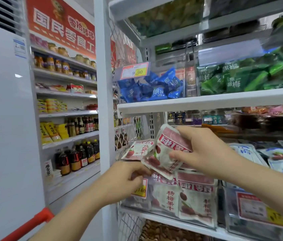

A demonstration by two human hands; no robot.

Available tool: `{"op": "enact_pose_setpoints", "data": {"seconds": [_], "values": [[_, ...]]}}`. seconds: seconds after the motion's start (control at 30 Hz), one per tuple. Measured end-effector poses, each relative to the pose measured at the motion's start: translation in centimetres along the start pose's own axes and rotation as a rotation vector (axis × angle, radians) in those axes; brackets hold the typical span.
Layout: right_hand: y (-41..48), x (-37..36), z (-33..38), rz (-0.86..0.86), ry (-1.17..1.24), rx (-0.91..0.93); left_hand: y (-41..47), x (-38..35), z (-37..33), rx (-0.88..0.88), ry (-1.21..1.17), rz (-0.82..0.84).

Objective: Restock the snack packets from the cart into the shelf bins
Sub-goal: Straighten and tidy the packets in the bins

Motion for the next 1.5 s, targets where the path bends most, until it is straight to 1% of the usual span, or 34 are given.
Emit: {"op": "enact_pose_setpoints", "data": {"seconds": [0.1,0.17,0.23,0.33,0.47,0.57,0.67,0.73,0.83,0.9,1.0,1.1,1.27,1.37,1.5], "values": [[0.5,-0.3,0.5,0.055,-0.109,0.02,-0.4,-0.6,0.2,0.065,-0.09,0.037],[1.1,-0.2,0.9,0.112,-0.167,0.017,-0.5,-0.7,0.3,0.099,-0.195,0.014],[1.5,-0.4,1.4,0.21,-0.263,0.014,-0.7,-0.6,0.7,0.141,-0.27,-0.018],[2.2,-1.5,2.1,0.319,-0.399,0.028,-0.8,-0.4,0.8,0.177,-0.301,-0.033],[3.3,-3.2,3.2,0.43,-0.542,0.023,-0.7,-0.4,0.5,0.161,-0.328,-0.037],[3.5,-4.3,3.4,0.46,-0.595,0.006,-0.7,-0.4,0.2,0.142,-0.311,-0.051],[3.4,-4.9,3.0,0.434,-0.609,-0.001,-0.7,-0.4,-0.2,0.135,-0.307,-0.073],[3.4,-4.9,2.7,0.425,-0.606,-0.017,-0.4,-0.3,-0.5,0.129,-0.28,-0.094],[3.4,-4.3,2.6,0.468,-0.571,-0.059,0.4,-0.6,-0.5,0.135,-0.239,-0.158],[3.3,-3.6,2.7,0.482,-0.539,-0.069,0.7,-1.0,-0.2,0.151,-0.17,-0.18],[2.9,-3.4,2.7,0.412,-0.525,-0.048,0.9,-1.3,0.3,0.163,-0.124,-0.172],[2.7,-3.9,2.9,0.36,-0.574,-0.03,1.1,-1.1,0.2,0.134,-0.021,-0.104],[2.8,-5.0,3.1,0.371,-0.639,-0.017,0.7,-0.6,-0.2,0.063,0.277,0.092],[2.9,-5.5,3.2,0.382,-0.683,0.013,0.9,-0.7,-0.8,0.074,0.379,0.188],[3.2,-4.8,2.6,0.421,-0.612,-0.011,1.2,-0.5,-1.6,0.081,0.484,0.258]]}}
Point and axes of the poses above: each hand's wrist, its own y-axis towards the middle knuckle, its own x-axis out of the back of the hand, z = x × y, the point moved 2 cm from there along y, towards the middle knuckle, and after that the axes turned 14 degrees about -x, right-handed, at the moved point
